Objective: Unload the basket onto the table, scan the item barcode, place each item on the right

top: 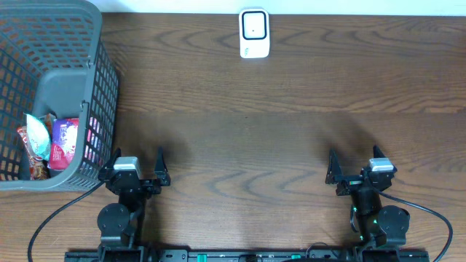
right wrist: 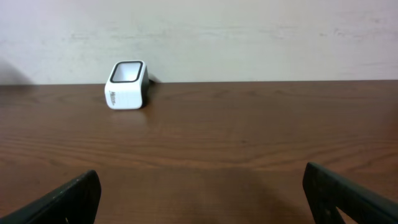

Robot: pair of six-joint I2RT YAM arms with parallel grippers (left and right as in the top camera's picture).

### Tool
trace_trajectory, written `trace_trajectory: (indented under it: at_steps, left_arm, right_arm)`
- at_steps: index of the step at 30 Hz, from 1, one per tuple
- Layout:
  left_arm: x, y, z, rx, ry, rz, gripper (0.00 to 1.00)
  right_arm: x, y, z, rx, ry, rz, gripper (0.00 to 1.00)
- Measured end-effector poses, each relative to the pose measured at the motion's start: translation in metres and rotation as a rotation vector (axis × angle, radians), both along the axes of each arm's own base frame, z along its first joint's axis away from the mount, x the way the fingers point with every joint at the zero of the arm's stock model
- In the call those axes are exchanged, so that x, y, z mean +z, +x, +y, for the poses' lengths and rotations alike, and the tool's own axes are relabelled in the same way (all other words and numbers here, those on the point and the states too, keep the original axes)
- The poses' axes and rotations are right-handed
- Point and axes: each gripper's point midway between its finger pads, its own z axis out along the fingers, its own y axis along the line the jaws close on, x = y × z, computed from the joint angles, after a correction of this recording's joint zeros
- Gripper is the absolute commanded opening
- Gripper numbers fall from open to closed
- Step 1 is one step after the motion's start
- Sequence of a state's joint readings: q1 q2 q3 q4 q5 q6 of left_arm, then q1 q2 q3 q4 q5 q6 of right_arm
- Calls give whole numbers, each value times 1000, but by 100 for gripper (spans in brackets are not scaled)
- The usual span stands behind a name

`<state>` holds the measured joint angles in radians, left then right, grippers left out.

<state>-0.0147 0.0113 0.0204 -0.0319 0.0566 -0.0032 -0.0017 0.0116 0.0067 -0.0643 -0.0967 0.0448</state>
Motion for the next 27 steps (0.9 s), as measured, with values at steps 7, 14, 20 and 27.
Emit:
trace_trajectory:
  at_steps: [7, 14, 20, 27]
  left_arm:
    - [0, 0, 0, 0, 0, 0, 98]
    - [1, 0, -2, -11, -5, -3, 98]
    - [13, -2, -32, -184, -36, -54, 98]
    - [50, -18, -75, -454, -77, -195, 98]
  right_arm:
    - [0, 0, 0, 0, 0, 0, 99]
    - [0, 0, 0, 0, 0, 0, 99]
    - [0, 0, 0, 0, 0, 0, 99]
    - [0, 0, 0, 0, 0, 0, 99]
